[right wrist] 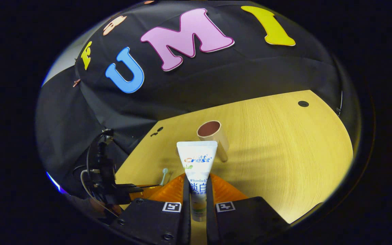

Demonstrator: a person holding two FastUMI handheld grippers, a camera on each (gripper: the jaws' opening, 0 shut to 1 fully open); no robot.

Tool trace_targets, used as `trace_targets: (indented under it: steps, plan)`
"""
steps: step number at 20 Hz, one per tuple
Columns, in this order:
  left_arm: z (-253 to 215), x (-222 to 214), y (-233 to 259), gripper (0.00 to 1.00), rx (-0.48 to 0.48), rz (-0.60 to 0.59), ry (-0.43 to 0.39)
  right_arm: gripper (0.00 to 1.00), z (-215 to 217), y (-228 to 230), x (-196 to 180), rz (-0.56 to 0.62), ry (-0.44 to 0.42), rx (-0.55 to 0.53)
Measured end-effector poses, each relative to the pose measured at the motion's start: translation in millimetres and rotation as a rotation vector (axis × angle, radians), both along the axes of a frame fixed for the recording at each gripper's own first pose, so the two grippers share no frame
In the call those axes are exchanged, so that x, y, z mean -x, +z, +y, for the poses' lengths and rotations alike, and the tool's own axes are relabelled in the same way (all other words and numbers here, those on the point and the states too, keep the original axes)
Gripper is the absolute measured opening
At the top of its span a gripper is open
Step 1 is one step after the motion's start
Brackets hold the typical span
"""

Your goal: Put the toothbrush and toothpaste on the desktop into the cup, then pick up the cup and place it on the coaster on the desktop.

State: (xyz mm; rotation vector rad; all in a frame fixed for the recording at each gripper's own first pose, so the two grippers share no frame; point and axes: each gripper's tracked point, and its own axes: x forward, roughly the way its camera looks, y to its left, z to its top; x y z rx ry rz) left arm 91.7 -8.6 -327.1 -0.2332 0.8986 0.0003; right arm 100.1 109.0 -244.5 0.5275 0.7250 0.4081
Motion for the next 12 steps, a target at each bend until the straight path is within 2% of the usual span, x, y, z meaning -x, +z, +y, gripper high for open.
trace_targets:
  steps: [5,8,12]
  plan:
    - [-14.1,-7.1,81.2,0.06,0.126,-0.204,0.012,0.22,-6.1,48.7,-36.8,-0.099,-0.051,-0.054]
    - [-29.8,1.9,111.2,0.06,0.221,-0.253,0.014,0.22,-7.5,80.2,-81.4,-0.186,-0.081,-0.093]
    - [-42.3,8.6,134.7,0.06,0.262,-0.306,0.019,0.22,1.1,98.1,-152.5,-0.311,-0.083,-0.092]
